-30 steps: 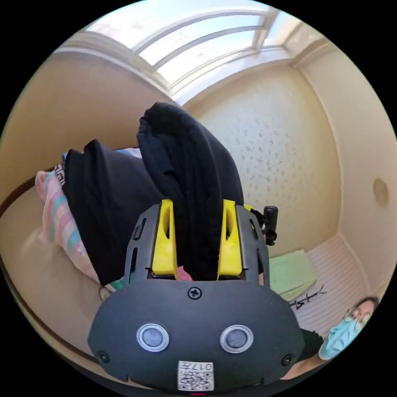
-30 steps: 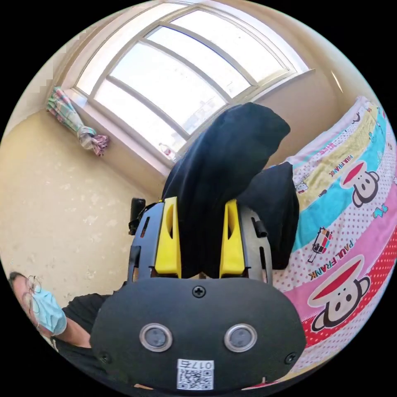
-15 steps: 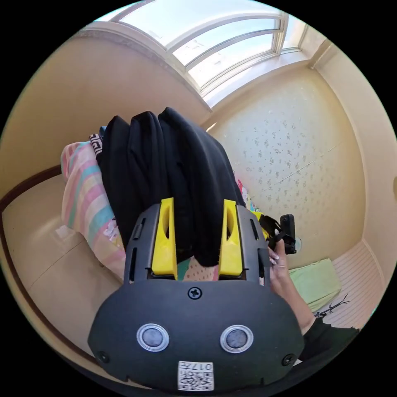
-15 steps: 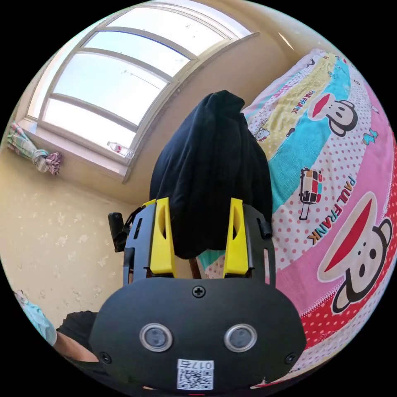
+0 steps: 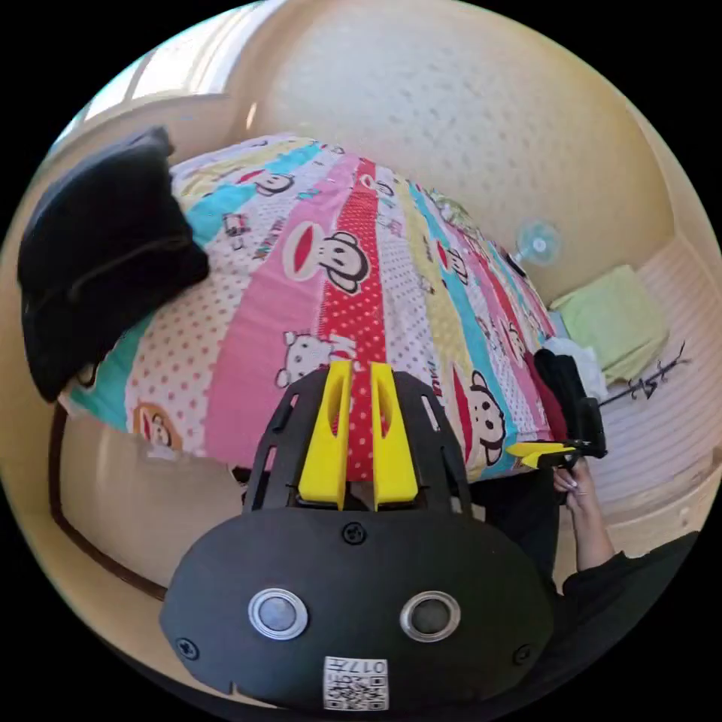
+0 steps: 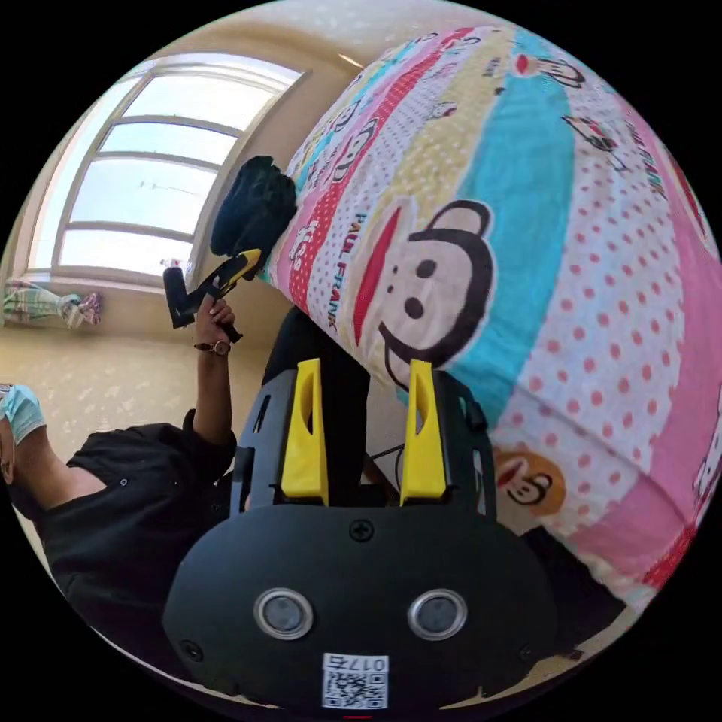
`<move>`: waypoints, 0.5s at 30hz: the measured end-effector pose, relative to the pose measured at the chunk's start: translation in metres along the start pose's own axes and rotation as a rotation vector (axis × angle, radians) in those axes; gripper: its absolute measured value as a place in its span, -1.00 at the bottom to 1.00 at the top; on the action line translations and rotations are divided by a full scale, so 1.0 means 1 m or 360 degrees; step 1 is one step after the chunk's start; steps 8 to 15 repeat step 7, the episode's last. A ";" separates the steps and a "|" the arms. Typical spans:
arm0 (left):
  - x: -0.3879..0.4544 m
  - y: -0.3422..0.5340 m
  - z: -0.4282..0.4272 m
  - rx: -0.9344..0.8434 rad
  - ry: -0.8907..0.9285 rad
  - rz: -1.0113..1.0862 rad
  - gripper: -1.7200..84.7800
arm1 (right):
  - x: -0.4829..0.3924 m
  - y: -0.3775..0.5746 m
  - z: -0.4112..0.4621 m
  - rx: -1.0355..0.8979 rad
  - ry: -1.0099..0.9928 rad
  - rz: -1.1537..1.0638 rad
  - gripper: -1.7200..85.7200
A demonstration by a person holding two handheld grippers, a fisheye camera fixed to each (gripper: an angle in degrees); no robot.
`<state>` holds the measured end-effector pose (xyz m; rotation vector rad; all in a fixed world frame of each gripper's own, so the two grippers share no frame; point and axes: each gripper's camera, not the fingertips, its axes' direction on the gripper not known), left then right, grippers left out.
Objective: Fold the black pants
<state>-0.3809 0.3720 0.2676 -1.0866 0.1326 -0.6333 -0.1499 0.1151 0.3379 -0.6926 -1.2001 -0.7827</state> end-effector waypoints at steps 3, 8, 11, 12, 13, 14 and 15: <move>0.075 -0.052 0.076 -0.0311 0.0191 0.0331 -0.96 | 0.034 0.076 -0.058 0.0258 -0.0037 0.0186 -0.70; 0.142 -0.065 0.247 -0.1062 -0.0070 0.0516 -0.98 | 0.056 0.146 -0.102 0.0432 -0.0142 0.0128 -0.68; 0.142 -0.065 0.247 -0.1062 -0.0070 0.0516 -0.98 | 0.056 0.146 -0.102 0.0432 -0.0142 0.0128 -0.68; 0.142 -0.065 0.247 -0.1062 -0.0070 0.0516 -0.98 | 0.056 0.146 -0.102 0.0432 -0.0142 0.0128 -0.68; 0.142 -0.065 0.247 -0.1062 -0.0070 0.0516 -0.98 | 0.056 0.146 -0.102 0.0432 -0.0142 0.0128 -0.68; 0.142 -0.065 0.247 -0.1062 -0.0070 0.0516 -0.98 | 0.056 0.146 -0.102 0.0432 -0.0142 0.0128 -0.68; 0.142 -0.065 0.247 -0.1062 -0.0070 0.0516 -0.98 | 0.056 0.146 -0.102 0.0432 -0.0142 0.0128 -0.68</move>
